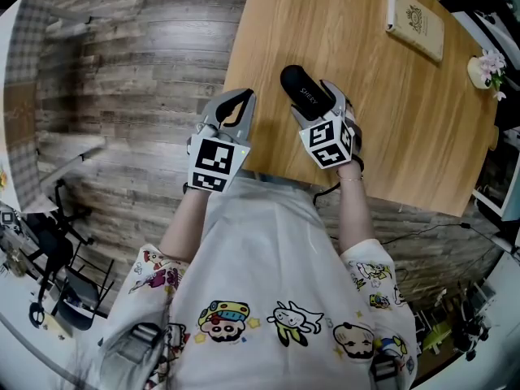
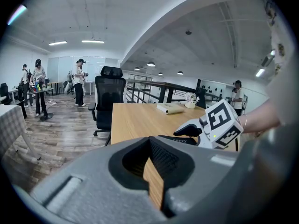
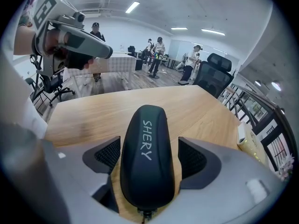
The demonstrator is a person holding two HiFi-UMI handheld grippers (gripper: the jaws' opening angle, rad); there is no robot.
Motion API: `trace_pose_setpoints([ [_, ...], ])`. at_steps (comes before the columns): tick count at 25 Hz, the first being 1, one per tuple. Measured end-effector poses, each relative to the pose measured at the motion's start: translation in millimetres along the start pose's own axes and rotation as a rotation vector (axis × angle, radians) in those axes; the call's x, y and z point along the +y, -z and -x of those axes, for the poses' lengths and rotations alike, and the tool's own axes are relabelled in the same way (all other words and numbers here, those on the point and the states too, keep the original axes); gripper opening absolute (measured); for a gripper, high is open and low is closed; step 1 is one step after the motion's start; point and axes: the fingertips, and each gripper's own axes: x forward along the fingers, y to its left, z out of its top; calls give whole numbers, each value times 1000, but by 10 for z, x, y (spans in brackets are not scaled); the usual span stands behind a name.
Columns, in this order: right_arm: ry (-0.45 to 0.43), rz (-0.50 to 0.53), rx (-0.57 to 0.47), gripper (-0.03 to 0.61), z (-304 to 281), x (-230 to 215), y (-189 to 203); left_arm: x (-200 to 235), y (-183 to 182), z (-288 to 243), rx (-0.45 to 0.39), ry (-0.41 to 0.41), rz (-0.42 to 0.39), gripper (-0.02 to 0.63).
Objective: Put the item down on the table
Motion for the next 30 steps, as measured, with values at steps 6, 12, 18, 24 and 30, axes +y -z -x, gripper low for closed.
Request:
trace_pose_setpoints([
  [6, 26, -13, -22, 388, 121, -12, -63, 40, -66, 59, -19, -7, -10, 0],
  [12, 68, -55, -50, 388, 321, -61, -115, 34, -181, 152, -48, -9, -27, 0],
  [18, 117, -96, -94, 387, 569, -154, -170, -19, -329, 219, -83, -9, -54, 0],
  [24, 156, -121, -165, 380, 873, -210, -304, -41, -479, 330, -119, -8, -87, -1],
  [30, 174, -158, -245, 358, 1102, -257, -430, -126, -622, 404, -147, 11, -115, -1],
])
